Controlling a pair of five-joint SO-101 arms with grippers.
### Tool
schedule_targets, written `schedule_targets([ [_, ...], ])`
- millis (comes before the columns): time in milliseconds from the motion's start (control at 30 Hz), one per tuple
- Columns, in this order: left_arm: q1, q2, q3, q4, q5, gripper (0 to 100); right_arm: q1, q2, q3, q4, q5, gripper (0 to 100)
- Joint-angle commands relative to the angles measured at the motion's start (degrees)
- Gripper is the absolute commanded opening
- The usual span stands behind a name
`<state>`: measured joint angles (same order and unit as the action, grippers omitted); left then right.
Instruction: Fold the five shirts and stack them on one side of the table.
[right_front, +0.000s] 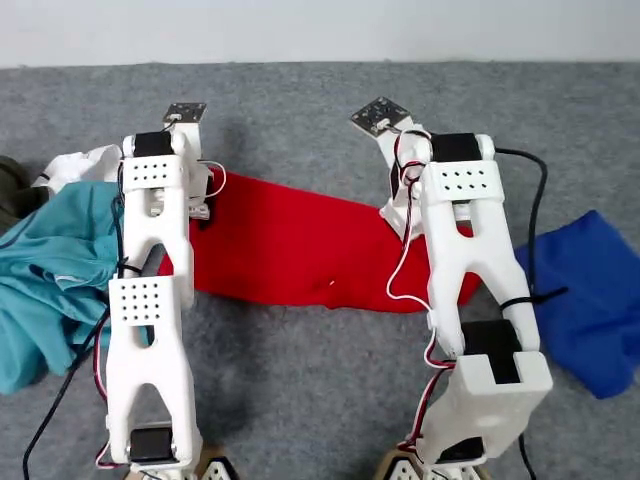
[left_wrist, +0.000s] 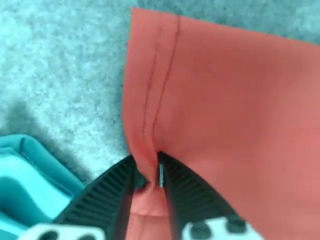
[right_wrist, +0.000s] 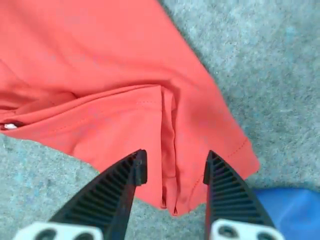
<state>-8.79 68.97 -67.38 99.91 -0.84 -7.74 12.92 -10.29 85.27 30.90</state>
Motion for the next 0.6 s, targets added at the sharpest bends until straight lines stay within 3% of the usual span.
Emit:
schedule_targets([
  [0, -0.2, 0.1, -1.0, 0.6, 0.0, 1, 1.5, -1.7, -1.4, 0.8, -0.4, 19.5],
  [233, 2.3, -12.0, -1.8, 0.7, 0.1, 1, 7.3, -12.4, -1.1, 1.2, -0.5, 19.4],
  [567, 25.1, -36.7, 21.6, 0.5, 0.4, 1, 20.5, -23.4, -1.1, 10.2, -0.8, 19.4],
])
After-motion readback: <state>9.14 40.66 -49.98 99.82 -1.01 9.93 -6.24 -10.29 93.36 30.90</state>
